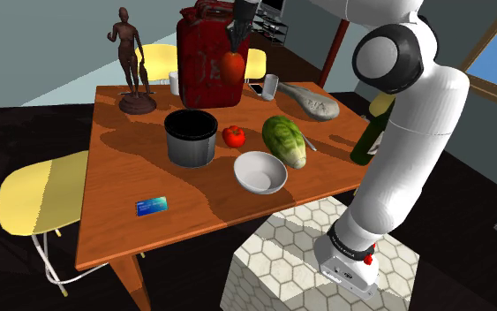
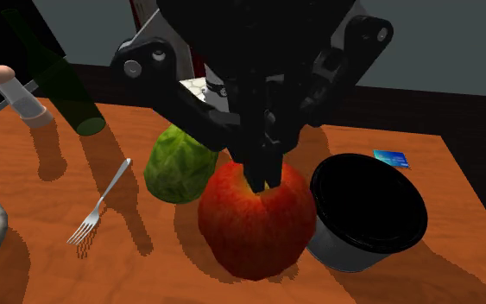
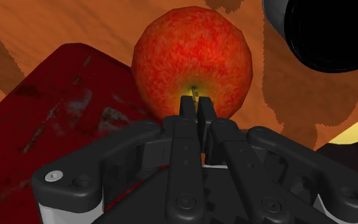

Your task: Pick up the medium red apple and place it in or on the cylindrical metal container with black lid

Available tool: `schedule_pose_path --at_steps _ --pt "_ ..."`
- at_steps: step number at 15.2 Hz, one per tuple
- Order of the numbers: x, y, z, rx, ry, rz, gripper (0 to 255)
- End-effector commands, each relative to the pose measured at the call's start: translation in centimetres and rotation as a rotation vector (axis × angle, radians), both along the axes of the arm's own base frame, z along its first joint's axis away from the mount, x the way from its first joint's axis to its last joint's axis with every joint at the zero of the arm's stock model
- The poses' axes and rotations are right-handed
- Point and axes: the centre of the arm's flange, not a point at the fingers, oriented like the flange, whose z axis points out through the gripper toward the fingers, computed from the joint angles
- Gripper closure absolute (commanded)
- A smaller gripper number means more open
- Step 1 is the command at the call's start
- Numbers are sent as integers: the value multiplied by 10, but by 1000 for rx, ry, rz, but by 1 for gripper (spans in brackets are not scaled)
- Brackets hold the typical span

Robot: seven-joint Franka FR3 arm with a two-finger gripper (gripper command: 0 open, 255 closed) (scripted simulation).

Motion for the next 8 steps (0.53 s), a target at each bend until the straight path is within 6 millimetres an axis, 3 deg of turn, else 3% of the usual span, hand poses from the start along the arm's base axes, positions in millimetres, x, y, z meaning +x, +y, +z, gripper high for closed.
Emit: schedule_pose_path --at_steps 1,8 --pt "-3 23 10 0 0 0 255" --pt "-20 108 40 0 0 0 255"
